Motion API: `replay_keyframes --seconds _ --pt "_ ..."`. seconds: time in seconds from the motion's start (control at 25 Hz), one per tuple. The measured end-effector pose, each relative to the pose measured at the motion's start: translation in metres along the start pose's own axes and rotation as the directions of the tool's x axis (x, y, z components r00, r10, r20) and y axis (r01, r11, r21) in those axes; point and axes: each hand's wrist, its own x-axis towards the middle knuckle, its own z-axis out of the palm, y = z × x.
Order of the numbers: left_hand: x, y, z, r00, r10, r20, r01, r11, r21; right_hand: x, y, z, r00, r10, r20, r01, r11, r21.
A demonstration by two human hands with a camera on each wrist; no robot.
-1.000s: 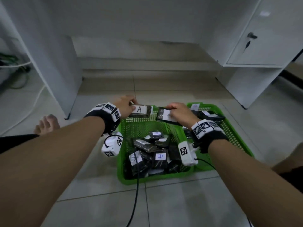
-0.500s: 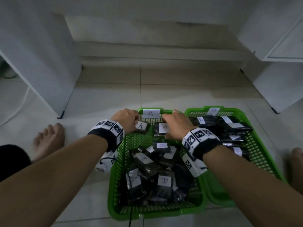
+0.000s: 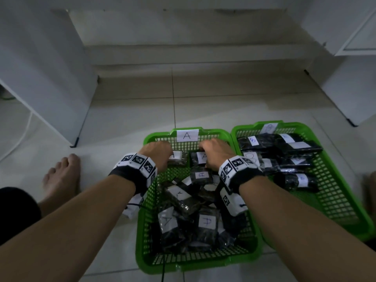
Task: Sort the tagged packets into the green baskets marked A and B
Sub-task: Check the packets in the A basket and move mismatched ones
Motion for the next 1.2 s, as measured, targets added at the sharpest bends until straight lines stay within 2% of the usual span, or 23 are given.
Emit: replay_keyframes --seconds 0.16,0.32,0.48,0.56,0.64,0.72,0.84,1.0,1.12,1.2 --pt "0.004 0.001 -0.001 0.995 0.079 0.053 -0.074 0.993 -0.089 -0.002 -0.002 0.007 0.998 0.004 -0.059 -0.002 0.999 0.048" --pt "0.002 0.001 -0.004 0.981 0.106 0.163 -0.086 0.989 -0.121 -0.005 -0.002 0.002 0.999 0.045 -0.004 -0.044 0.993 0.109" --pt "-0.015 0.012 -0.009 0.984 0.146 0.098 -0.117 0.959 -0.257 -0.024 -0.010 -0.013 0.992 0.117 -0.052 -0.096 0.947 0.306" --pt "-0.024 0.014 -0.014 0.963 0.176 0.204 -0.115 0.953 -0.279 -0.039 -0.018 -0.016 0.995 0.093 0.033 -0.098 0.945 0.313" --pt "-0.032 0.014 -0.017 0.922 0.191 0.335 -0.115 0.965 -0.233 -0.052 -0.025 -0.013 0.990 0.035 0.134 -0.072 0.956 0.284" --pt "-0.038 0.014 -0.018 0.893 0.195 0.407 -0.129 0.975 -0.182 -0.061 -0.030 -0.001 0.982 0.003 0.187 -0.056 0.959 0.279" --pt "-0.043 0.010 -0.016 0.891 0.238 0.386 -0.156 0.960 -0.231 -0.065 -0.027 0.014 0.984 0.018 0.174 -0.064 0.963 0.263" --pt "-0.043 -0.002 -0.028 0.931 0.245 0.269 -0.129 0.914 -0.385 -0.062 -0.017 0.016 0.992 0.021 0.127 -0.063 0.939 0.338" --pt "-0.038 -0.020 -0.035 0.947 0.222 0.232 -0.088 0.875 -0.476 -0.068 -0.014 0.008 0.977 -0.001 0.215 -0.103 0.875 0.473" --pt "-0.036 -0.031 -0.036 0.955 0.183 0.232 -0.011 0.807 -0.590 -0.070 -0.010 0.003 0.960 -0.012 0.281 -0.150 0.823 0.548"
